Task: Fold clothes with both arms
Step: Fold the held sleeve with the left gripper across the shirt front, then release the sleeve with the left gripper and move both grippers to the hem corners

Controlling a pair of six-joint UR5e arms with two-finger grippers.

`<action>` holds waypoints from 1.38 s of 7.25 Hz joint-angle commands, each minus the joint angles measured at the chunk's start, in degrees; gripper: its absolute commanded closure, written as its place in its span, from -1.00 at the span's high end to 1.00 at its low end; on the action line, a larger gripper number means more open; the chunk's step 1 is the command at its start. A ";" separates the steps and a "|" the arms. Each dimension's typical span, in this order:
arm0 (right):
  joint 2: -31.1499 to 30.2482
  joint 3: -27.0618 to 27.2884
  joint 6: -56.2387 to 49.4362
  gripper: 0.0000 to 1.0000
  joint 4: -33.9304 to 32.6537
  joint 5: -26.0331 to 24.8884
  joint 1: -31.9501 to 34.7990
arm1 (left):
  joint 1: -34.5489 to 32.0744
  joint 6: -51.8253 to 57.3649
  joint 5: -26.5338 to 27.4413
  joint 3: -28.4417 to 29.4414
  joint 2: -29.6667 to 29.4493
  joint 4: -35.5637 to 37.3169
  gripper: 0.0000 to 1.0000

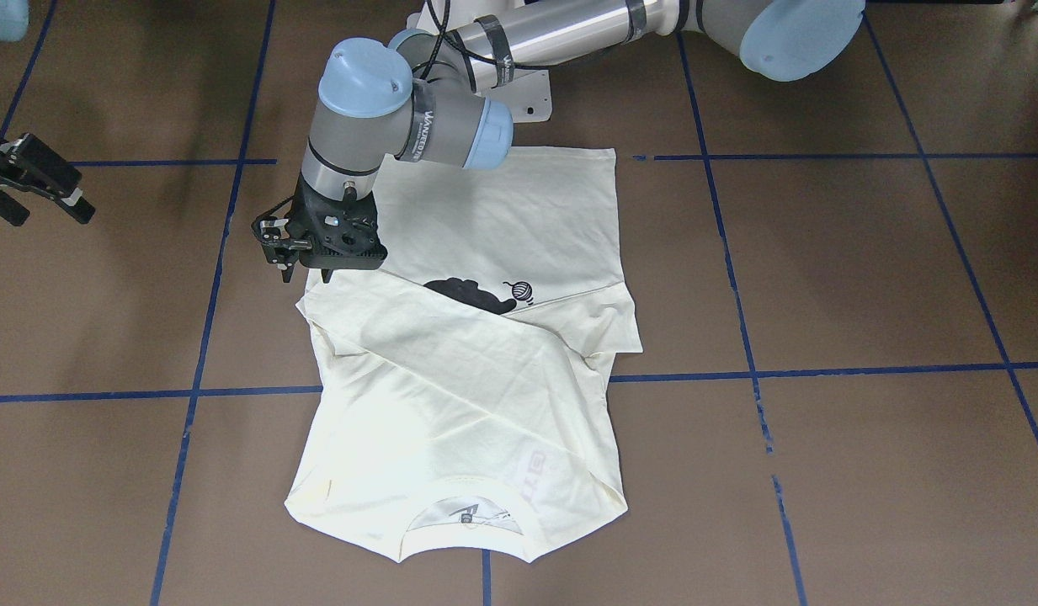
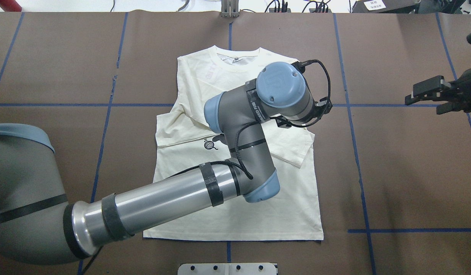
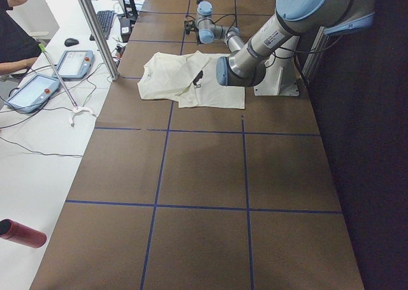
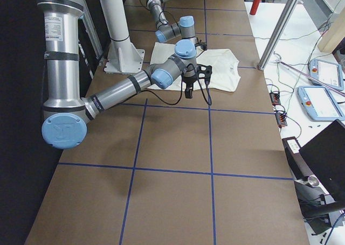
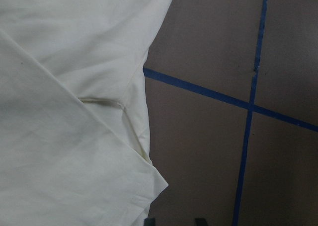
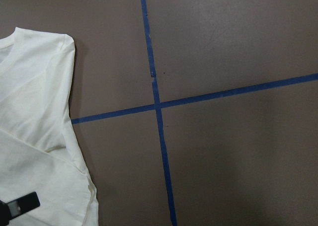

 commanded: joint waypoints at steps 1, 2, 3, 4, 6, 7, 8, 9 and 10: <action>1.25 0.33 8.68 1.00 3.12 -2.50 -7.98 | -6.32 2.04 -6.19 -19.65 15.26 3.16 0.36; 1.25 0.33 20.85 1.00 7.58 -7.91 -14.47 | -7.65 8.42 -6.67 -32.15 25.65 6.05 0.36; 1.25 1.72 30.28 1.00 8.76 -17.89 -24.19 | -9.23 14.22 -6.67 -40.89 31.67 10.43 0.36; 1.08 3.30 38.38 0.98 8.77 -29.04 -34.55 | -10.21 17.33 -7.02 -48.81 38.95 12.13 0.35; -0.06 4.28 50.47 0.78 7.72 -50.75 -54.16 | -10.22 17.80 -6.68 -51.00 42.45 12.15 0.35; -0.07 4.20 55.90 0.69 4.50 -55.47 -58.69 | -10.04 17.80 -6.59 -50.39 42.54 12.15 0.37; -0.07 4.28 59.95 0.65 2.29 -55.95 -60.13 | -10.04 17.71 -6.59 -50.03 42.45 11.88 0.39; -0.15 4.02 64.08 0.63 0.70 -55.87 -61.28 | -10.04 17.62 -6.59 -50.03 42.45 11.88 0.40; 0.02 4.02 66.13 0.61 -1.23 -55.87 -62.07 | -10.04 17.71 -6.59 -50.03 42.45 11.79 0.43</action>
